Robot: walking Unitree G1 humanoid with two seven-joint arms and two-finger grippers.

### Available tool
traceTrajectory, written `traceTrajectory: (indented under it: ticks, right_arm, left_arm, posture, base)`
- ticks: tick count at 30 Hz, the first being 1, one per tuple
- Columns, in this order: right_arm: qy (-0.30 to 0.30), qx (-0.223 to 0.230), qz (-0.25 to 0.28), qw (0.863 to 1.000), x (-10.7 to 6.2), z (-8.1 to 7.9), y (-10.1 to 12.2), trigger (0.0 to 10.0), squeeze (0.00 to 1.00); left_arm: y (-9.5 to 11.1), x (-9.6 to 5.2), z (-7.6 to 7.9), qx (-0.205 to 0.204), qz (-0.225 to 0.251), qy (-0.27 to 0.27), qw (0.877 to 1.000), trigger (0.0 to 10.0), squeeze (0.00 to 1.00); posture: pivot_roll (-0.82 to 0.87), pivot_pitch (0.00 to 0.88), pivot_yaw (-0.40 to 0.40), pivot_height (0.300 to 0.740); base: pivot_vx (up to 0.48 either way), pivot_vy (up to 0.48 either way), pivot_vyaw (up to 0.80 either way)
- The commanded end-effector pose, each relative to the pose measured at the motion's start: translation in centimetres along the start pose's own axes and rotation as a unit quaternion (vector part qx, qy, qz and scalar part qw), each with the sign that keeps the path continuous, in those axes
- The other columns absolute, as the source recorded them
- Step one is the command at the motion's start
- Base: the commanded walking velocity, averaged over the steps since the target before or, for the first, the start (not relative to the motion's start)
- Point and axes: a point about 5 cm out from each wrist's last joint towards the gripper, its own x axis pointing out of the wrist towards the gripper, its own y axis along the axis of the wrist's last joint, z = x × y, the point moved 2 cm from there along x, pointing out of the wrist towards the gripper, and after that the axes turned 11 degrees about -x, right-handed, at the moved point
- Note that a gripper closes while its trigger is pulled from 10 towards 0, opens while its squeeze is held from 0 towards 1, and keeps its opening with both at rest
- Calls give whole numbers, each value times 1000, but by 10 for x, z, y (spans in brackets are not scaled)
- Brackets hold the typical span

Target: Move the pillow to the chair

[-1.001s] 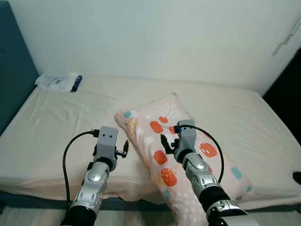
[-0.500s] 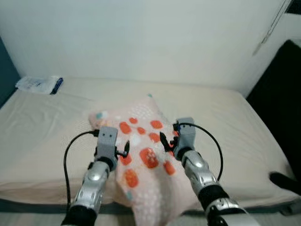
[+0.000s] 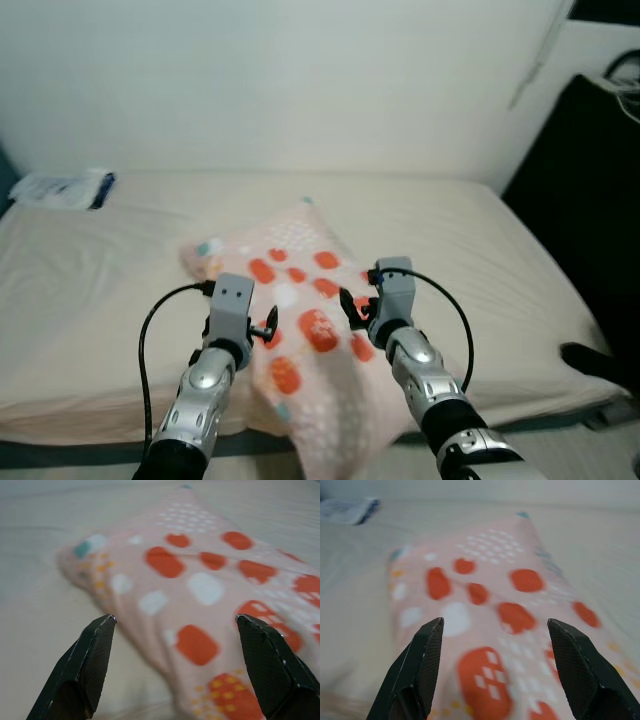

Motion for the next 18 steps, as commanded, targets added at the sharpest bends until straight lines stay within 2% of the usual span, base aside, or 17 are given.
traceTrajectory:
  ticks: [1, 3, 6, 7, 10, 13, 18]
  right_arm:
    - [-4, -2, 20, 1000, -1, 3, 5, 10000, 0]
    - [-11, -12, 51, 999, -2, 7, 14, 10000, 0]
    - [-14, -15, 51, 998, -1, 9, 15, 10000, 0]
    - [-12, -32, 44, 998, -1, 10, 14, 10000, 0]
    - [-12, -42, 40, 998, -2, 11, 12, 10000, 0]
    - [-15, -44, 38, 998, -2, 12, 11, 10000, 0]
    - [-40, -32, 2, 999, -3, 25, 1, 10000, 0]
  left_arm:
    - [-2, 0, 2, 4, -2, -1, 1000, 10000, 0]
    - [-1, 0, 1, 2, 5, 2, 1000, 10000, 0]
    - [0, 0, 0, 1, 6, 4, 1000, 10000, 0]
    - [-1, -1, -3, 2, 3, 14, 1000, 10000, 0]
    - [-2, -2, -6, -3, 4, 21, 1000, 10000, 0]
    - [-3, -3, -6, -4, 5, 21, 1000, 10000, 0]
    - [-6, -5, -7, 6, -5, 22, 1000, 10000, 0]
  posture:
    - [-7, 0, -62, 740]
    - [-9, 0, -59, 740]
    - [-10, 0, -57, 740]
    - [-13, 0, -59, 740]
    - [-9, 0, -69, 740]
    - [-9, 0, -69, 740]
    - [-9, 0, -80, 740]
  base:
    - [0, 0, 0]
    - [0, 0, 0]
    - [0, 0, 0]
    - [0, 0, 0]
    - [0, 0, 0]
    - [0, 0, 0]
    - [0, 0, 0]
